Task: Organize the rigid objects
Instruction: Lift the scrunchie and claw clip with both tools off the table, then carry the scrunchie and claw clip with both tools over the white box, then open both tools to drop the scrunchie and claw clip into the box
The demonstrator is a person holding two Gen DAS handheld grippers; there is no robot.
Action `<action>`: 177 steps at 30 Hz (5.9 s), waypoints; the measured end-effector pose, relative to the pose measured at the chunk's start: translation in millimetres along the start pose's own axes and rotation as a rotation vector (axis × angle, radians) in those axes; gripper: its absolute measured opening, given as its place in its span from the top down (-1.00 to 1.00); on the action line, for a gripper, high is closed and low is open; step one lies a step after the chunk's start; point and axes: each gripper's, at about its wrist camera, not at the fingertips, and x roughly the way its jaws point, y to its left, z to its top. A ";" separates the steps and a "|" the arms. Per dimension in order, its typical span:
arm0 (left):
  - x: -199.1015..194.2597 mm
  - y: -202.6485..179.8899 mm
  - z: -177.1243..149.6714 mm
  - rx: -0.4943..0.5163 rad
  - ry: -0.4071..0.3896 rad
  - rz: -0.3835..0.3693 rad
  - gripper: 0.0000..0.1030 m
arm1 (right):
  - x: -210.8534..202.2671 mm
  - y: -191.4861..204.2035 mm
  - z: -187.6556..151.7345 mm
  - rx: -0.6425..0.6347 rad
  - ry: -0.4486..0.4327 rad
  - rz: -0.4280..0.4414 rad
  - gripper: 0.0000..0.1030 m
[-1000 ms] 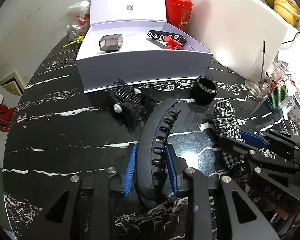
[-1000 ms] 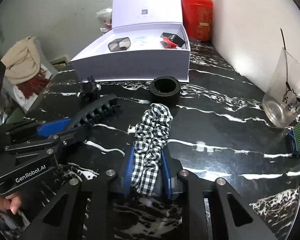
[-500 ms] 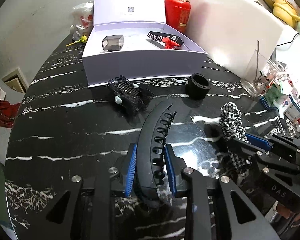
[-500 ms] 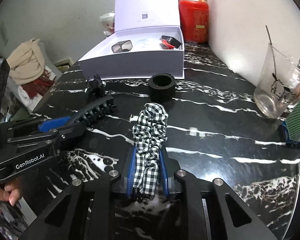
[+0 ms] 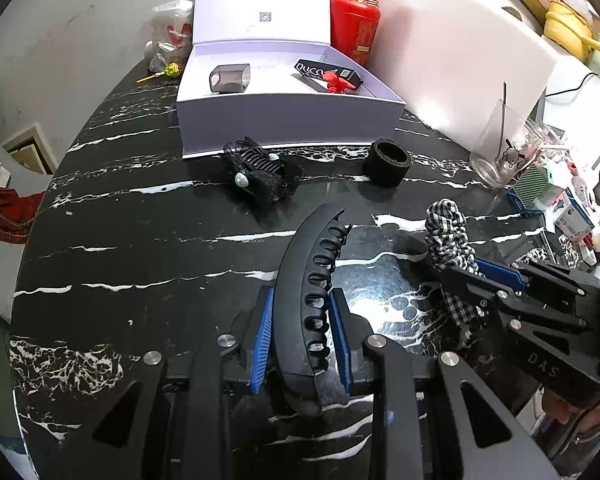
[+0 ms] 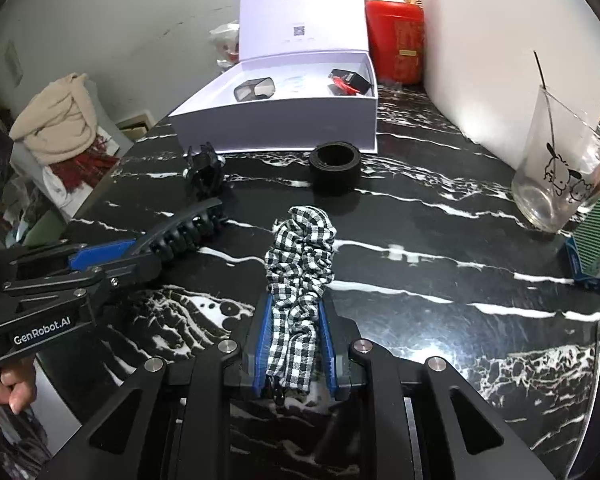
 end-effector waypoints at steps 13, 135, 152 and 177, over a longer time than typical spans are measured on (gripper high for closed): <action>-14.5 3.3 20.0 -0.009 -0.020 0.007 0.47 | -9.7 11.2 24.7 -0.054 -0.015 -0.001 0.58; 142.1 41.9 248.5 0.080 -0.046 0.067 0.47 | 150.0 -55.5 249.4 -0.132 -0.025 0.022 0.55; 136.0 37.4 249.6 0.109 -0.054 0.102 0.46 | 144.4 -60.4 252.0 -0.097 -0.035 0.010 0.09; 82.9 39.3 250.7 0.038 -0.092 0.142 0.11 | 79.7 -60.1 252.1 -0.089 -0.109 -0.041 -0.12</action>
